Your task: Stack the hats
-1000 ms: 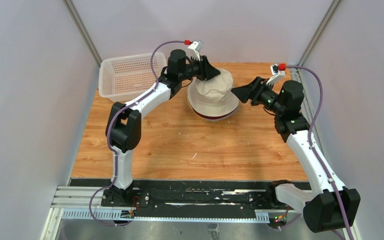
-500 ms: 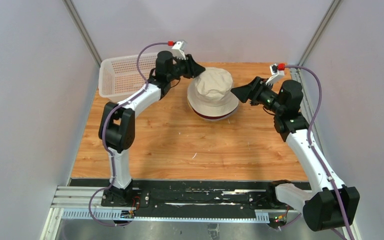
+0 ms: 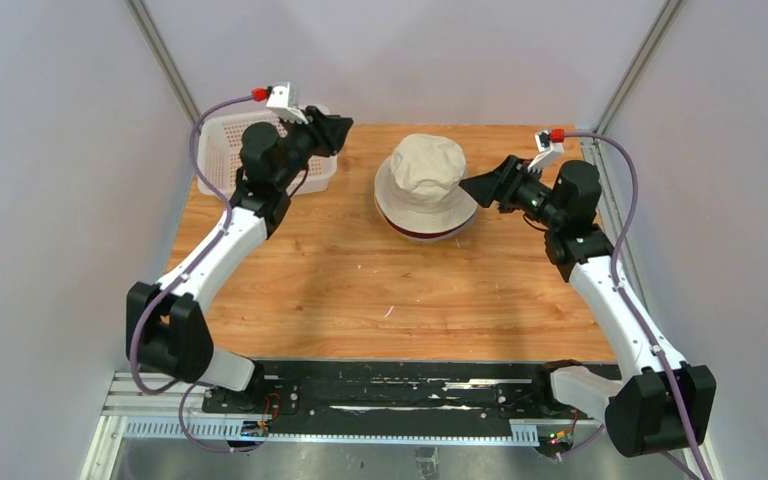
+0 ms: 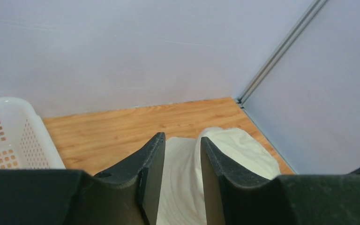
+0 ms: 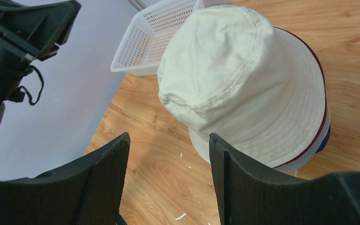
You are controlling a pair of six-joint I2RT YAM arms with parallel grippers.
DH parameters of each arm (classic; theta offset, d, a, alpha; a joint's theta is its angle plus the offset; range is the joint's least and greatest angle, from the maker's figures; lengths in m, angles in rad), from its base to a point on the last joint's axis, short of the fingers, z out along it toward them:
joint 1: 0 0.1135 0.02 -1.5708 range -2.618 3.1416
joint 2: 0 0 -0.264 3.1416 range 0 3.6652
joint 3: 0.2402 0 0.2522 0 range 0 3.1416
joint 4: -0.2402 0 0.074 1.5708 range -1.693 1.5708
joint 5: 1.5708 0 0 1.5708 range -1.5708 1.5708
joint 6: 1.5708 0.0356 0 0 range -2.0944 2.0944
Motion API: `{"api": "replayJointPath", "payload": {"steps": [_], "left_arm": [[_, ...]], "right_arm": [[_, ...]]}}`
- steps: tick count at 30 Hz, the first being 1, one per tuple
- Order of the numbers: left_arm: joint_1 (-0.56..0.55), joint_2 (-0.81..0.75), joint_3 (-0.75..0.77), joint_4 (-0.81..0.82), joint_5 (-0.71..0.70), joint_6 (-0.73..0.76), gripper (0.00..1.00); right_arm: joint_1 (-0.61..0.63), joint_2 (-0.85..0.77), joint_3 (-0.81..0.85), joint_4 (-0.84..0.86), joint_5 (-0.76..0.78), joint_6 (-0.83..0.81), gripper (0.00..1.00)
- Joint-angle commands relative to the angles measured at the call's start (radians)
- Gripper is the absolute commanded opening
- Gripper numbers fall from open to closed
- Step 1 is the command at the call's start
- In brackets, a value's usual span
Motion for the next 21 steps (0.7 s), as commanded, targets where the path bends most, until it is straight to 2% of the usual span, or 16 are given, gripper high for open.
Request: {"api": "replayJointPath", "payload": {"steps": [1,3,4,5,6,7,9,12,16,21], "left_arm": [[-0.004,-0.099,-0.13,0.03,-0.061,-0.045,0.39],[-0.015,-0.16,-0.207,0.031,-0.085,-0.077,0.42],[-0.026,-0.195,-0.248,0.03,-0.107,-0.079,0.5],[-0.037,-0.225,-0.287,0.028,-0.125,-0.072,0.89],[-0.055,-0.25,-0.317,0.014,-0.148,-0.062,1.0],[-0.061,-0.274,-0.335,-0.015,-0.155,-0.058,0.98],[-0.07,-0.31,-0.362,-0.077,-0.161,-0.056,0.98],[-0.103,-0.368,-0.43,-0.082,-0.199,-0.044,0.98],[-0.159,-0.421,-0.454,-0.082,-0.291,0.015,0.98],[-0.221,-0.433,-0.455,-0.081,-0.365,0.051,0.98]], "right_arm": [[-0.025,-0.005,-0.004,0.002,0.009,-0.033,0.62],[-0.026,-0.022,0.027,-0.104,0.107,-0.112,0.64],[-0.025,-0.033,0.064,-0.182,0.21,-0.155,0.65],[-0.025,-0.042,0.092,-0.263,0.337,-0.185,0.67],[-0.025,-0.051,0.119,-0.347,0.483,-0.199,0.69],[-0.026,-0.064,0.135,-0.408,0.672,-0.202,0.7],[-0.025,-0.104,0.129,-0.466,0.878,-0.192,0.77],[-0.027,-0.199,0.064,-0.471,1.061,-0.12,0.8],[-0.027,-0.285,-0.018,-0.467,1.212,-0.024,0.81],[-0.027,-0.392,-0.099,-0.427,1.217,0.027,0.81]]}}
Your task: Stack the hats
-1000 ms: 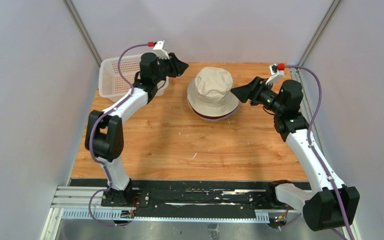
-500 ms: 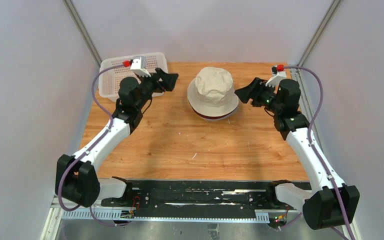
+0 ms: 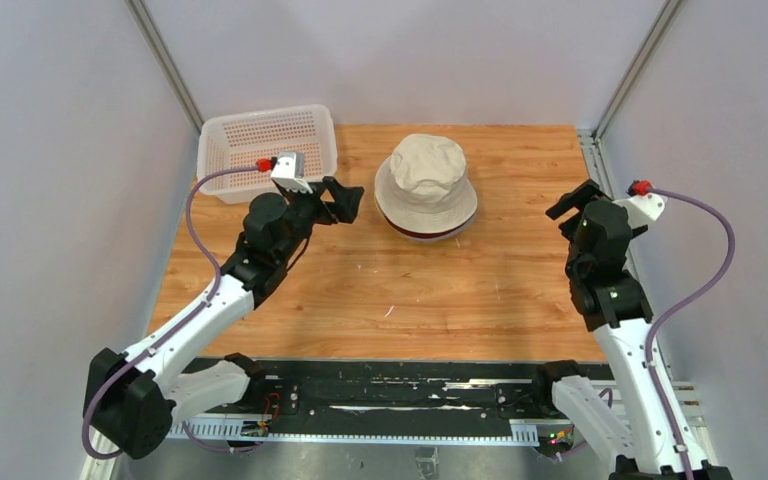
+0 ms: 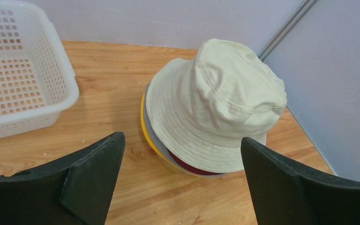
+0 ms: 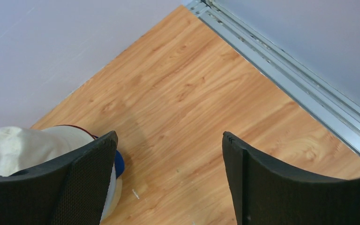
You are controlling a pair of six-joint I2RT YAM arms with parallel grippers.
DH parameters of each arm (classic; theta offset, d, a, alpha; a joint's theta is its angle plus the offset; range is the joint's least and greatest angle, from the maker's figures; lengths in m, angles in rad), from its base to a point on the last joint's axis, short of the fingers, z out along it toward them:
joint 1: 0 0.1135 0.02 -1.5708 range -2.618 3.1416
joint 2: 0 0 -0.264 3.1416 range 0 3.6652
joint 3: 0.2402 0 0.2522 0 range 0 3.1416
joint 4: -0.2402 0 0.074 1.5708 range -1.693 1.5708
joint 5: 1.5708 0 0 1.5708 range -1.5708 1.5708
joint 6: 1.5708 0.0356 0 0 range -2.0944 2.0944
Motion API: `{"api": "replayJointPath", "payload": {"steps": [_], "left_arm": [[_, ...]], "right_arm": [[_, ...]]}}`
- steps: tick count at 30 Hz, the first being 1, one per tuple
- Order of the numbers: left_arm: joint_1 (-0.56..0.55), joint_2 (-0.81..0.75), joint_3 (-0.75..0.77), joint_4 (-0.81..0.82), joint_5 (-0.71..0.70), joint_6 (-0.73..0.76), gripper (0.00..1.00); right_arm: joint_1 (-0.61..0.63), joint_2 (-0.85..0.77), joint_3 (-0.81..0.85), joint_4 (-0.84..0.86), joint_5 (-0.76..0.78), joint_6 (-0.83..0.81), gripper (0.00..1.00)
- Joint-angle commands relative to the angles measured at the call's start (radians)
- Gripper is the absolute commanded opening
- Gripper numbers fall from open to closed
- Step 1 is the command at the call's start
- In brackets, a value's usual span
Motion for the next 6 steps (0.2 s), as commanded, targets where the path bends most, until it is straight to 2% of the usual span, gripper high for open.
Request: {"api": "replayJointPath", "payload": {"steps": [1,6], "left_arm": [[-0.047,-0.013,0.0,0.017,-0.106,0.057,0.98],[-0.093,0.002,0.015,0.022,-0.237,0.086,0.98]], "right_arm": [[-0.011,-0.082,-0.096,0.021,0.113,0.072,0.81],[-0.011,-0.164,-0.168,0.108,0.117,0.045,0.81]]}}
